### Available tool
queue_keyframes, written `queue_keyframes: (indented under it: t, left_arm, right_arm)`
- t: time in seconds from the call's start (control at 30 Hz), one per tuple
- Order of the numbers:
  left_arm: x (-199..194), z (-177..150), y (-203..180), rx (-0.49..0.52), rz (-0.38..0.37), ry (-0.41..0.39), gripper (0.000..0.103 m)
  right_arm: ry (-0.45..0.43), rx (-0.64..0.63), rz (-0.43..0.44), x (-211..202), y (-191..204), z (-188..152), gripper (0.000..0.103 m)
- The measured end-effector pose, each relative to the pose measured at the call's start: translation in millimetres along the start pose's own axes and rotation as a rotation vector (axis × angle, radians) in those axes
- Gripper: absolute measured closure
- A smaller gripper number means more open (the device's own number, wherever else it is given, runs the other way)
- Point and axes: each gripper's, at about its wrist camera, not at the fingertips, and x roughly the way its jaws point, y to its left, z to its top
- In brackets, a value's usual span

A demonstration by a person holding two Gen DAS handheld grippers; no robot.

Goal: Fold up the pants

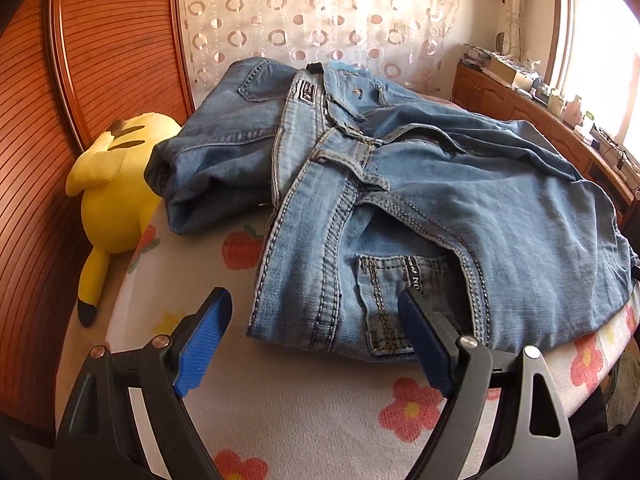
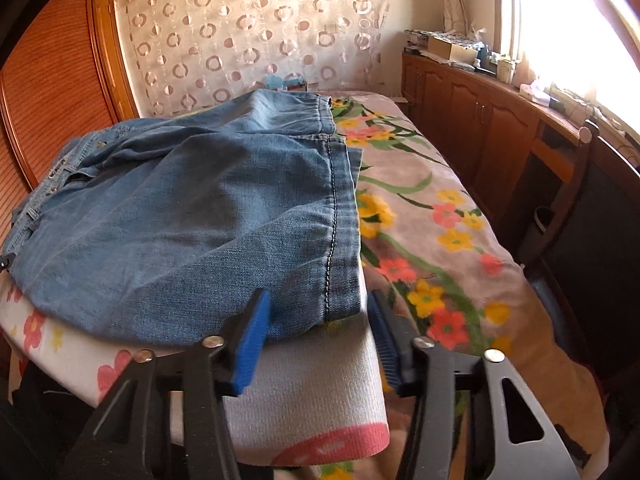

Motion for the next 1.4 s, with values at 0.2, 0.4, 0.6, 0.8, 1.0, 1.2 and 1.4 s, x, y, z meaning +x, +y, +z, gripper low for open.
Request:
queue_keyframes:
  t: [0.2,0.4,0.6,0.8,1.0,1.2,1.4]
  left_arm:
    - [-1.2,-1.5,4.9,-0.022,-0.015,-0.001,0.017]
    - [-18.9,1.0,12.9,-0.052,-0.030,-0.064,0.017]
    - [-27.4,3.2,26.1,-0.111,-0.042,-0.104,0.017]
    - [-9.5,2.2,28.8,-0.112,-0.015,-0.047,0.024]
    - [7.9,-1.5,22.6,-0.093,0.014,0.004,0.024]
    - [7.1,0.2,22.5,-0.094,0.000,-0.001,0.040]
    - [5.8,2.2,12.5,-0.062,-0.030,0.000,0.071]
  right_arm:
    - [-0.067,-0.043,-0.011,-14.4,5.2,0.4,0.079]
    - [-0.075,-0.065,0.002,-18.1,7.0,-8.7,0.084]
    - [-0.073,-0.063,-0.002,-13.3,4.3,-4.9,0.084]
    - [-0.071,-0.069,-0.001,-12.5,5.7,-2.2,0.084]
    - [-0.045,-0.075,-0.011,-4.7,7.1,-0.6,0.084]
    - [-0.020,-0.101,-0.011,3.5,6.9,8.6,0.084]
    - [-0.007,-0.119,0.001,11.6,7.5,13.1,0.085]
